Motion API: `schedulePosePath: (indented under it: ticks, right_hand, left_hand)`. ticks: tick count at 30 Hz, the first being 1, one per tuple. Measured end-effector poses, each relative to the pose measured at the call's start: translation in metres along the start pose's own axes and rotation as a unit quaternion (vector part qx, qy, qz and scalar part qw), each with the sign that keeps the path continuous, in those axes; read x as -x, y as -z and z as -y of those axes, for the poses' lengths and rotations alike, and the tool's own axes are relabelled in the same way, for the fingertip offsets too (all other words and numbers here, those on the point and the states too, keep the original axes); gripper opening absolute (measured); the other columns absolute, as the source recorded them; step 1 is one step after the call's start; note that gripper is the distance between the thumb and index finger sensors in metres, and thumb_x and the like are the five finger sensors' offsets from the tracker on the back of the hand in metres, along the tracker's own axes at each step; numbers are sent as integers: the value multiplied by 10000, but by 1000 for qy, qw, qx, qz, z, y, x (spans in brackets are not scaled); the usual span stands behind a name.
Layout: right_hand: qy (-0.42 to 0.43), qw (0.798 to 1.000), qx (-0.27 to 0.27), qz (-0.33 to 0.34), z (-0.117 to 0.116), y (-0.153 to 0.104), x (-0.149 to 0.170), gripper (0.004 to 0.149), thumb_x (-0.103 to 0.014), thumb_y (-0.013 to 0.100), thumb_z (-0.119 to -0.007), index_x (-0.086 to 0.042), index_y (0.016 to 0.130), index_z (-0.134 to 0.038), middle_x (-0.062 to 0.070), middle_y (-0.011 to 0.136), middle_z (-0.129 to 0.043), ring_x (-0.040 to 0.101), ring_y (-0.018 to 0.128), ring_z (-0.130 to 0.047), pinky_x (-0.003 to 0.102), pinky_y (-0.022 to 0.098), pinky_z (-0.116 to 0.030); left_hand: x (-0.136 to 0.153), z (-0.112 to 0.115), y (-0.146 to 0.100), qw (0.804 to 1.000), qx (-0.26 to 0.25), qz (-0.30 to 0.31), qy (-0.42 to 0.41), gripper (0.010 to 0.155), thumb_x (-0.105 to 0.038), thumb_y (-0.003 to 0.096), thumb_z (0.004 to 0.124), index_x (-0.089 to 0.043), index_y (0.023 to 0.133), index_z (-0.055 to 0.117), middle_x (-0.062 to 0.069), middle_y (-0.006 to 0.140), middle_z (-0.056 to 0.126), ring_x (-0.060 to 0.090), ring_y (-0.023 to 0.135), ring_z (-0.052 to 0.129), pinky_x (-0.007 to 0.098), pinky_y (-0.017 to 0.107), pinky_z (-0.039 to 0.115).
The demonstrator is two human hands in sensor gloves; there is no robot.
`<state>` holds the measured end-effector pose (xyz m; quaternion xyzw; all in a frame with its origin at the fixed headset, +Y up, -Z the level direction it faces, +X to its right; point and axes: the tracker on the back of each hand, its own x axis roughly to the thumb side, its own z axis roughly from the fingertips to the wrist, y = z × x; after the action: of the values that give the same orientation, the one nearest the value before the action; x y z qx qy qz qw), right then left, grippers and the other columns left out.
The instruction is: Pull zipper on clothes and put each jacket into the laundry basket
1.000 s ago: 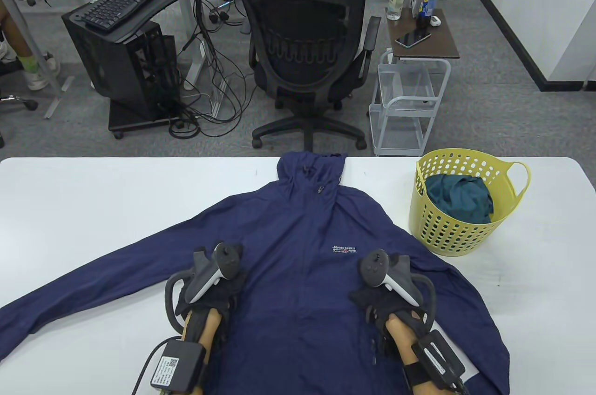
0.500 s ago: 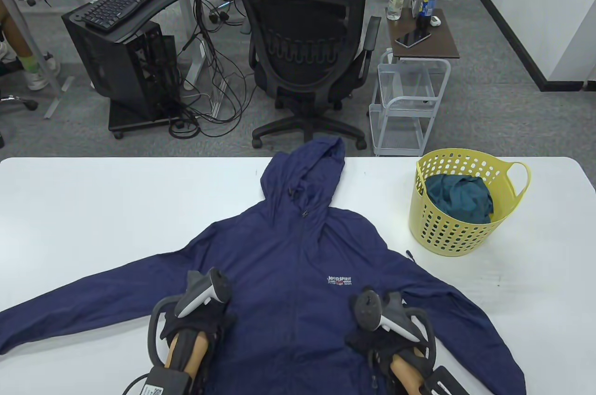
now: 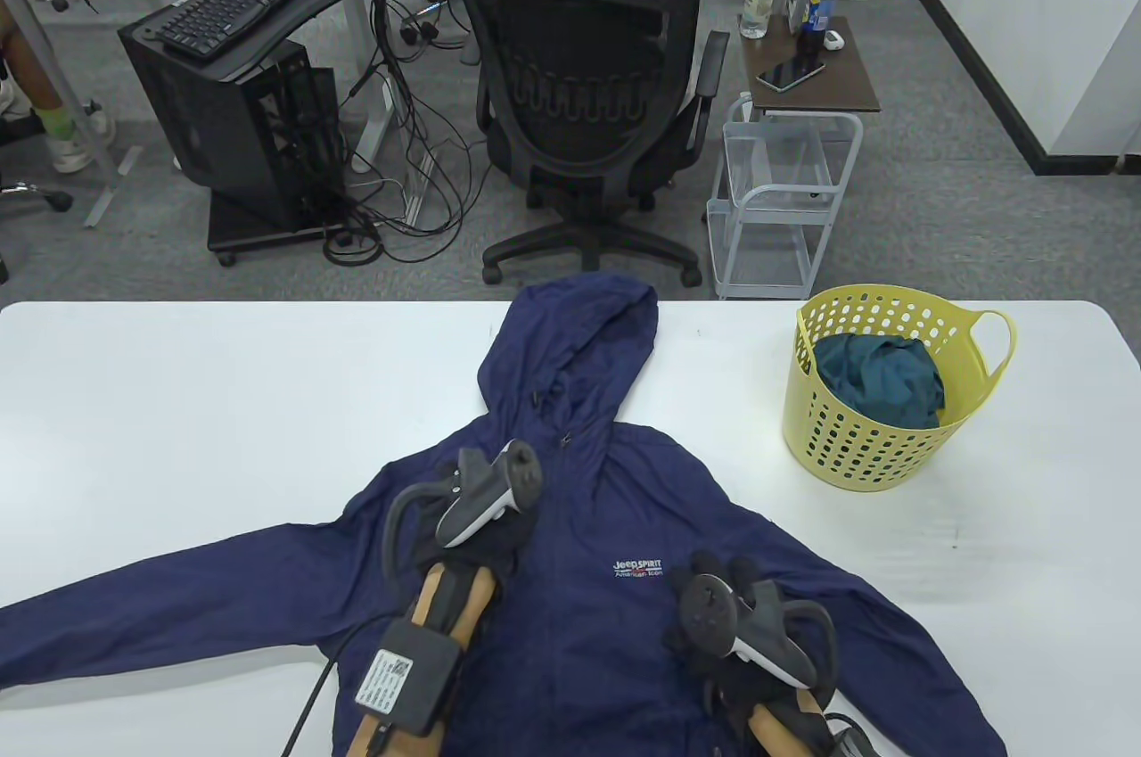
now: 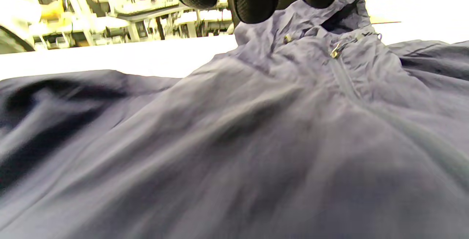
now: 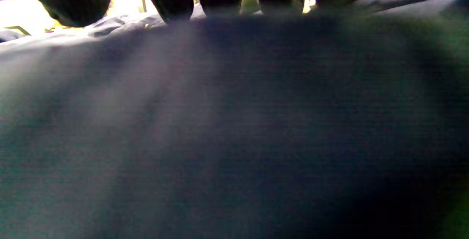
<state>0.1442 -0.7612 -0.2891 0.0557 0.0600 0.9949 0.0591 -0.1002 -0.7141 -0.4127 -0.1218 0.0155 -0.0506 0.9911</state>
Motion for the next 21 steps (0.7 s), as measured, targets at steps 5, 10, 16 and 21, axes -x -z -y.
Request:
schedulePosePath:
  ticks: [5,10,16,21]
  right_hand:
    - [16,999,29,-16,2,1,10,670,-551,432,-731,-305,1041,-602,12,1171,-542,460,1038,-534,646,706,-514]
    - [13,999,31,-9,-1,0,12,661,-553,432,-730,-306,1035,-618,9,1166,-560,458,1037,-542,648,704,-517]
    - [-7,1000,27,3,-4,-2,6,650,-558,431,-727,-319,1028,-631,-10,1162,-579,454,1034,-557,644,702,-524]
    - [-7,999,31,3,-3,-2,5,647,-559,432,-726,-316,1026,-639,-7,1160,-589,453,1033,-562,643,702,-525]
  left_hand:
    - [-33,5,42,998,-20,-14,60,598,-569,413,602,-563,996,471,-154,1150,626,281,1082,557,575,721,546]
    - [-46,13,67,995,-18,-37,91,586,-535,426,574,-570,1000,459,-135,1169,507,269,1109,251,573,763,409]
    - [-42,34,91,991,41,-80,98,629,-553,421,598,-510,1027,435,-97,1201,311,286,1087,98,585,769,333]
    - [-37,34,89,992,-23,-73,96,549,-592,363,658,-492,896,573,-130,1147,491,272,1096,256,566,755,430]
